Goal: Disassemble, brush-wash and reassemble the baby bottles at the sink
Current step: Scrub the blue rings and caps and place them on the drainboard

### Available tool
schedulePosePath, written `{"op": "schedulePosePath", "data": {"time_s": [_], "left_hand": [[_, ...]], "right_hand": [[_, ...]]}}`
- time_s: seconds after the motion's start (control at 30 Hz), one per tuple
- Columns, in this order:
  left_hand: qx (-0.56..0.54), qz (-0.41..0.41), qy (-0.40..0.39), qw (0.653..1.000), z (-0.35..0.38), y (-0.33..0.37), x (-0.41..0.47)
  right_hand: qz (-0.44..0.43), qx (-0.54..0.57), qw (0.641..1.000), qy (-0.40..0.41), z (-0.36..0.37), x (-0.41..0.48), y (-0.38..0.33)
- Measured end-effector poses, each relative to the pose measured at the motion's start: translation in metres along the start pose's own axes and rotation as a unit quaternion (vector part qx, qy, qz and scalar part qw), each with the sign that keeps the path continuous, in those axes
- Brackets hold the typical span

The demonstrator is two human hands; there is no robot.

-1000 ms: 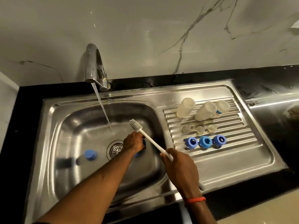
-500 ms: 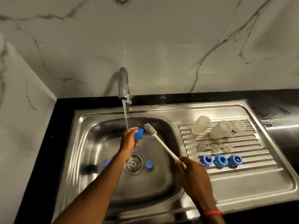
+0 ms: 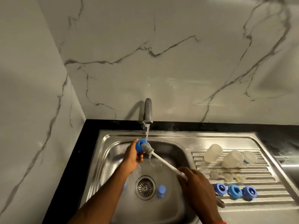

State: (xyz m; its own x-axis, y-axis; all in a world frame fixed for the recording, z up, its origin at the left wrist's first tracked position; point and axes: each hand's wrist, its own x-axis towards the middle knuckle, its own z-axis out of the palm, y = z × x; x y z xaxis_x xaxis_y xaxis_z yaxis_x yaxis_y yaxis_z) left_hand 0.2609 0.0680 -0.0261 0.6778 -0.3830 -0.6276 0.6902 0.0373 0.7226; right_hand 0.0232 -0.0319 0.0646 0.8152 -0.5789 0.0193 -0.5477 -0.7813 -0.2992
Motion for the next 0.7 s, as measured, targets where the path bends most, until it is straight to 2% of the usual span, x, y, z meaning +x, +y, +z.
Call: {"op": "schedulePosePath", "data": {"time_s": [0.07, 0.13, 0.3, 0.43, 0.53, 0.57, 0.63, 0.7], "left_hand": [[0.078, 0.025, 0.002, 0.997, -0.001, 0.000, 0.001], [0.139, 0.053, -0.001, 0.989, -0.001, 0.001, -0.001], [0.200, 0.090, -0.012, 0.976, -0.009, -0.001, -0.012], [0.186, 0.107, 0.013, 0.977, -0.020, -0.003, -0.021], [0.150, 0.134, 0.036, 0.979, -0.027, 0.002, -0.027], [0.144, 0.135, 0.042, 0.979, -0.030, 0.004, -0.029], [0.143, 0.133, 0.060, 0.979, -0.035, 0.005, -0.034], [0.153, 0.138, 0.081, 0.975, -0.039, 0.006, -0.040]], "right_hand": [[-0.029, -0.052, 0.998, 0.016, 0.003, 0.005, 0.001], [-0.067, -0.099, 0.990, 0.073, 0.005, 0.008, -0.002], [-0.136, -0.160, 0.965, 0.160, -0.001, 0.013, -0.004], [-0.129, -0.090, 0.982, 0.109, 0.006, 0.012, -0.005], [-0.130, -0.005, 0.991, -0.032, 0.026, 0.010, -0.001], [-0.143, 0.003, 0.988, -0.056, 0.029, 0.008, -0.001], [-0.171, 0.027, 0.983, -0.068, 0.025, 0.006, -0.003], [-0.197, 0.009, 0.980, -0.002, 0.019, 0.007, -0.002]]}}
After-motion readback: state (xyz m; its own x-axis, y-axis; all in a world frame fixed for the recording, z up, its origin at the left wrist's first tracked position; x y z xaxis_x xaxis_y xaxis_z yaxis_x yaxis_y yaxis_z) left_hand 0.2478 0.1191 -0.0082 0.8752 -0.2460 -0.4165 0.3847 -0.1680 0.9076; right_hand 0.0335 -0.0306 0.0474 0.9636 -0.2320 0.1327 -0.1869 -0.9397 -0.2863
